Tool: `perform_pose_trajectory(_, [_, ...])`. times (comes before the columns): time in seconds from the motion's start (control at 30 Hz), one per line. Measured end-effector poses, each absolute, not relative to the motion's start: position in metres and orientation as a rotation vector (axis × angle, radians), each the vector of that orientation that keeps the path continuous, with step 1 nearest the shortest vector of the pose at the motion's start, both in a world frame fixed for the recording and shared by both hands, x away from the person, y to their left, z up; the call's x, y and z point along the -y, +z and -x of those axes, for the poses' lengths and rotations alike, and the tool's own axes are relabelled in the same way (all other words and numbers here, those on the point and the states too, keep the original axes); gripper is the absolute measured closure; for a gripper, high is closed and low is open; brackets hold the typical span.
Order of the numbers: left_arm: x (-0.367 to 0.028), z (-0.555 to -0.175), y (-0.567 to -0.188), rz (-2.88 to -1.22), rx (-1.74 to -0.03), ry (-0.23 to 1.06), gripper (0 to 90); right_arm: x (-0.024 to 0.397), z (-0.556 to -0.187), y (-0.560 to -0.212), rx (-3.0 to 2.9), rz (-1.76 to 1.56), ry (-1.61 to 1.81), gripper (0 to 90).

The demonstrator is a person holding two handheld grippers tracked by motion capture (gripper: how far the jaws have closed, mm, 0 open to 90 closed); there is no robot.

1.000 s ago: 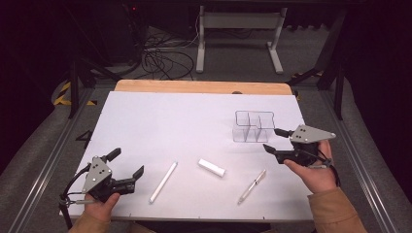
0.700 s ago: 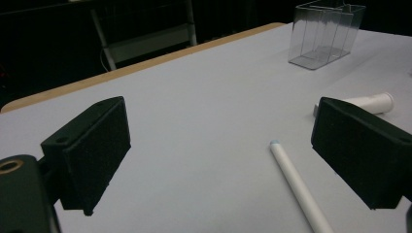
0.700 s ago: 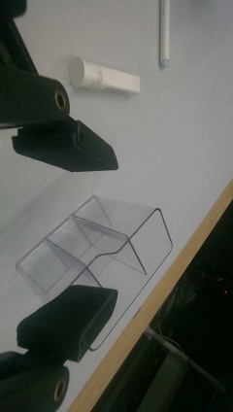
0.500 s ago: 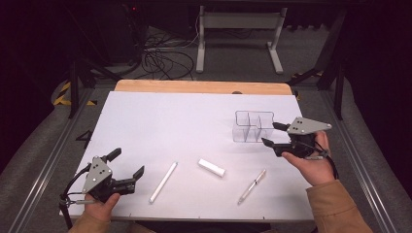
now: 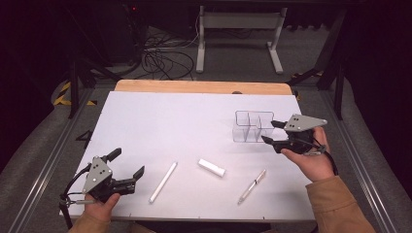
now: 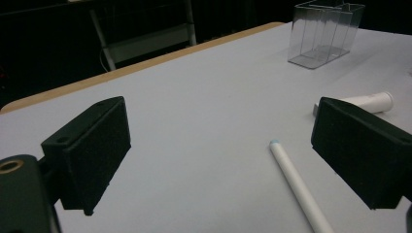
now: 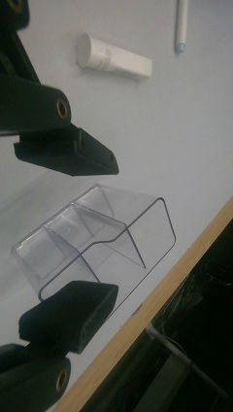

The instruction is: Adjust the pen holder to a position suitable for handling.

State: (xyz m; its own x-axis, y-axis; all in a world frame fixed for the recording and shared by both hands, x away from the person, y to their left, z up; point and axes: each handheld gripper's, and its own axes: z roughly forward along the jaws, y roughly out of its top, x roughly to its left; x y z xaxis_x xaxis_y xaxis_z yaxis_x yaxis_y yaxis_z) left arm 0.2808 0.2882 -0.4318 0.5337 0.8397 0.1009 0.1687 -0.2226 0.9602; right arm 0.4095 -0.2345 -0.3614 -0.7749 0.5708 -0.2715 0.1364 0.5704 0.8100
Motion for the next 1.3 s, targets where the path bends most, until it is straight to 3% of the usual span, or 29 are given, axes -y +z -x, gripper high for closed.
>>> perform_pose_trajectory(0.2, [-0.288,-0.281,-0.432,-1.707,-0.854,0.788,8.0,0.234,-0.414,-0.359,-2.316,-0.506,1.078,47.0])
perform_pose_trajectory(0.23, [-0.288,-0.281,-0.432,-1.707,-0.854,0.788,8.0,0.233,-0.416,-0.358,-2.332,-0.487,1.052,52.6])
perform_pose_trajectory(1.3, [-0.288,-0.282,-0.433,-1.715,-0.852,0.786,8.2,0.214,-0.471,-0.371,-2.531,-0.527,0.899,51.8])
